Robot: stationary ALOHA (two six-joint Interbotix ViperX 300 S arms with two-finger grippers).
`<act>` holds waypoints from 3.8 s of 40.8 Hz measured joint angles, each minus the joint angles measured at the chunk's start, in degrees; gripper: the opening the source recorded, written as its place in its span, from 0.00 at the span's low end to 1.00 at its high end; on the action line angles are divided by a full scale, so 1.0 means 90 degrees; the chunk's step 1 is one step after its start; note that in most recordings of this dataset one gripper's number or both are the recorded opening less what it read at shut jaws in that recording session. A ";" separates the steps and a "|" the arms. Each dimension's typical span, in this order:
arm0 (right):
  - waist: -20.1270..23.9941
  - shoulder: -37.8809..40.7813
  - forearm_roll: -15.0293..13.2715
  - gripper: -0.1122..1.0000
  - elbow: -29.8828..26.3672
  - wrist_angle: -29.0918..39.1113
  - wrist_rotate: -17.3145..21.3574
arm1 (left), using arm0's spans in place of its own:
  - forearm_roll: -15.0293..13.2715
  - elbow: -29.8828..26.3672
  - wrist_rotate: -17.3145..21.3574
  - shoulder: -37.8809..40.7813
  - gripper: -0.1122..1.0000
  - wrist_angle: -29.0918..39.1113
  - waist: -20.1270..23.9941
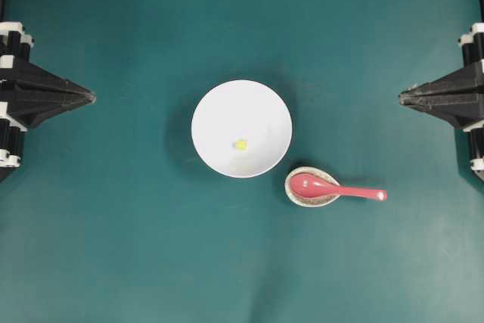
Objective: Scoop the yellow hexagonal prism block from the bowl with a spoon using the right arm.
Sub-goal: 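Move the right gripper toward the pink spoon's handle in the spoon rest, then close the right gripper on the pink spoon handle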
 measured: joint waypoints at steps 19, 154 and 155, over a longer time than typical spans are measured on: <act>0.0020 0.0430 0.0010 0.10 0.0039 0.0020 0.0020 | 0.0059 -0.0039 0.0049 0.0020 0.09 0.0234 0.0000; 0.4082 0.7900 0.4512 0.57 0.0781 -0.6172 0.0098 | 0.0088 -0.0049 0.0068 0.0332 0.09 0.0586 0.0010; 0.4082 0.7900 0.4512 0.57 0.0781 -0.6172 0.0098 | 0.0088 -0.0039 0.0068 0.0332 0.09 0.0586 0.0010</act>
